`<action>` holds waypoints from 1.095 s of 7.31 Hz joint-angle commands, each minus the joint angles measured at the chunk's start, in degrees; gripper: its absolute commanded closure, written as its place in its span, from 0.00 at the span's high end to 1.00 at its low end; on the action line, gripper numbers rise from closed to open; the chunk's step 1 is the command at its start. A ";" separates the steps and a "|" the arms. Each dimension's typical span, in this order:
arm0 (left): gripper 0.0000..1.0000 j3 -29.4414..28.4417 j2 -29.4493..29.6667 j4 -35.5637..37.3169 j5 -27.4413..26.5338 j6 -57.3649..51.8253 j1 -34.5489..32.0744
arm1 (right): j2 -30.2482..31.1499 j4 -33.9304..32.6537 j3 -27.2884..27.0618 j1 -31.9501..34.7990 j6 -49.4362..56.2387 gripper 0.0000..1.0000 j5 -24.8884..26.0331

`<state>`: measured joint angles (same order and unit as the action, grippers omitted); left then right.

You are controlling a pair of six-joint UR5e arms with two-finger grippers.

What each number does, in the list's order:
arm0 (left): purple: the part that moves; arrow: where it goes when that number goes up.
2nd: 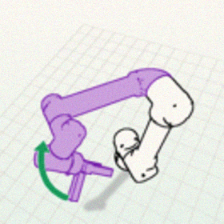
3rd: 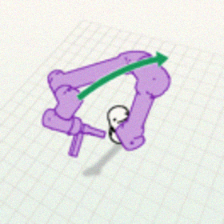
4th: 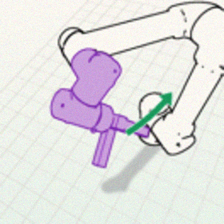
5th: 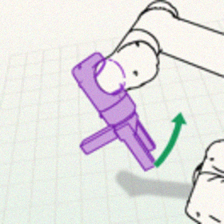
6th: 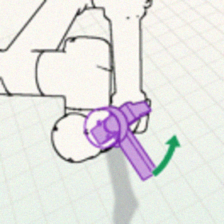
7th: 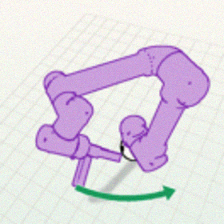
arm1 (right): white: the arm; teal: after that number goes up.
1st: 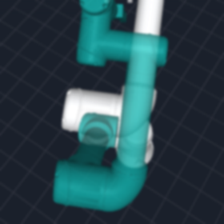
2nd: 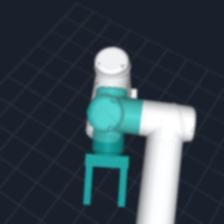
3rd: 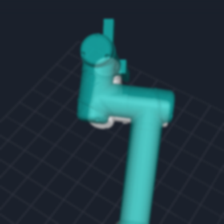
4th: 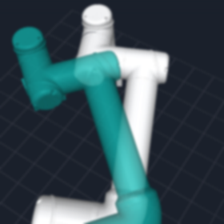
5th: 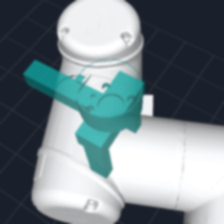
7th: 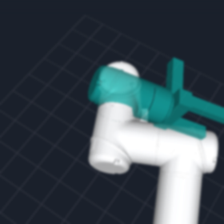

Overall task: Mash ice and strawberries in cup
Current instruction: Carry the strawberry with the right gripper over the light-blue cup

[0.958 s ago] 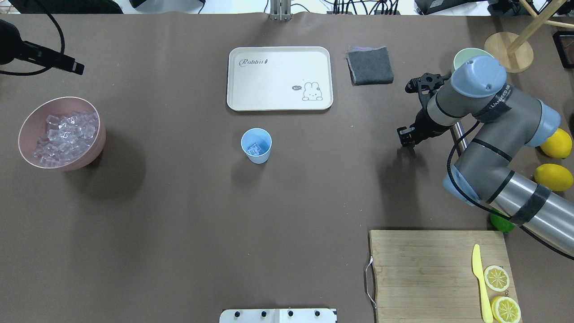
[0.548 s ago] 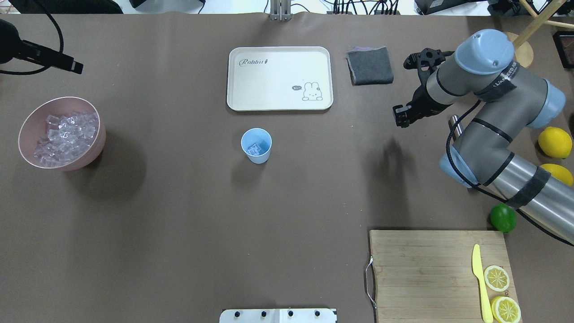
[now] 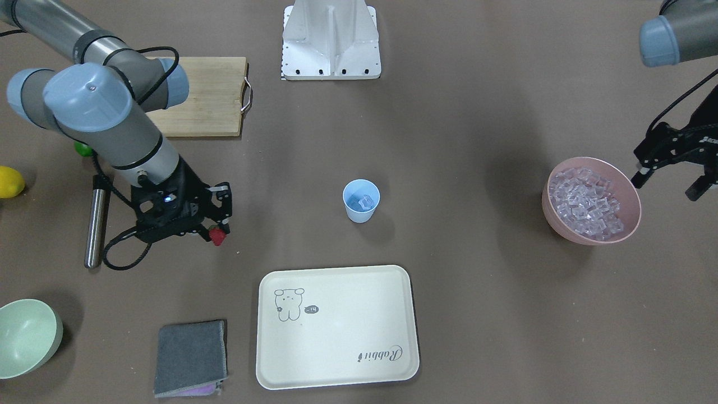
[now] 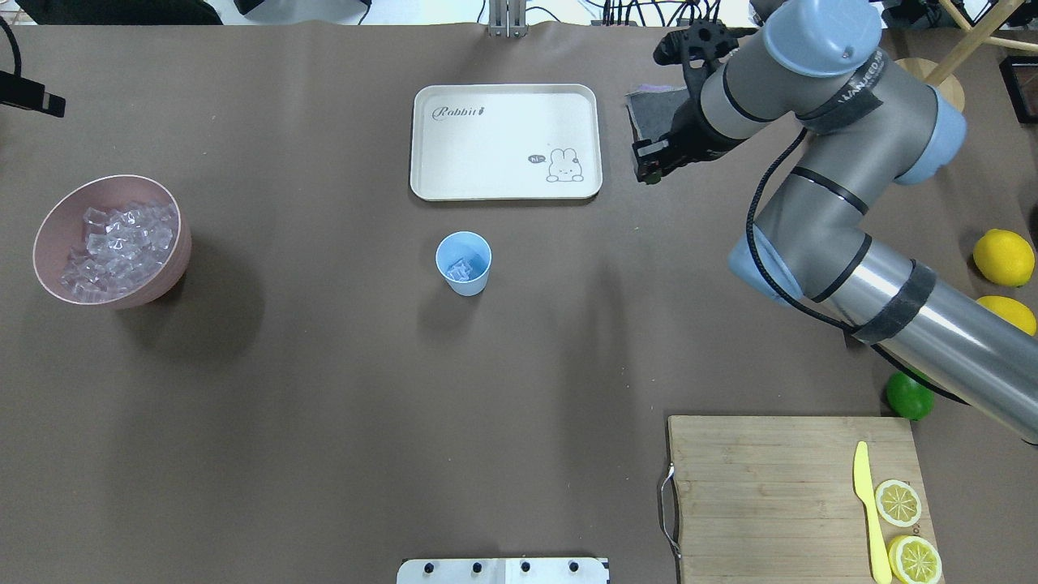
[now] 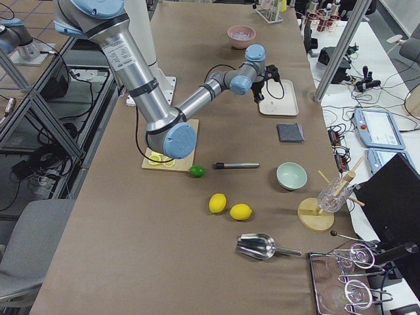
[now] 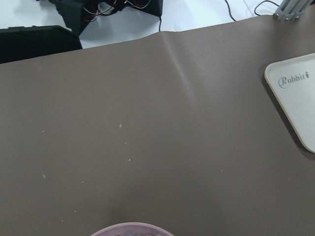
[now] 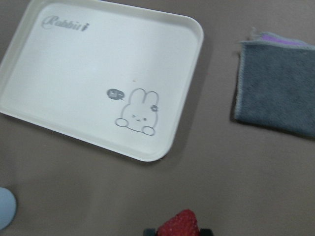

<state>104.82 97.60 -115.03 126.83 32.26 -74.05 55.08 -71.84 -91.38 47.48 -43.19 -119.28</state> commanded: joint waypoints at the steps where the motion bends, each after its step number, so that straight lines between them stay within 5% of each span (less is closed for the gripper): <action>1: 0.98 0.46 -4.42 -0.63 0.17 0.00 -4.07 | -5.32 0.04 -0.20 -6.05 -4.07 0.00 3.23; 4: 0.98 0.47 -5.75 -0.46 0.17 -1.48 -5.67 | -8.32 0.12 0.24 -16.07 -6.73 0.00 13.60; 8: 0.98 0.64 -6.88 -0.63 0.17 -1.58 -5.76 | -11.29 0.04 2.86 -19.70 -7.35 0.00 18.81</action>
<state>105.32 91.61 -115.53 127.00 30.76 -79.73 45.41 -71.79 -89.88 28.33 -50.47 -101.34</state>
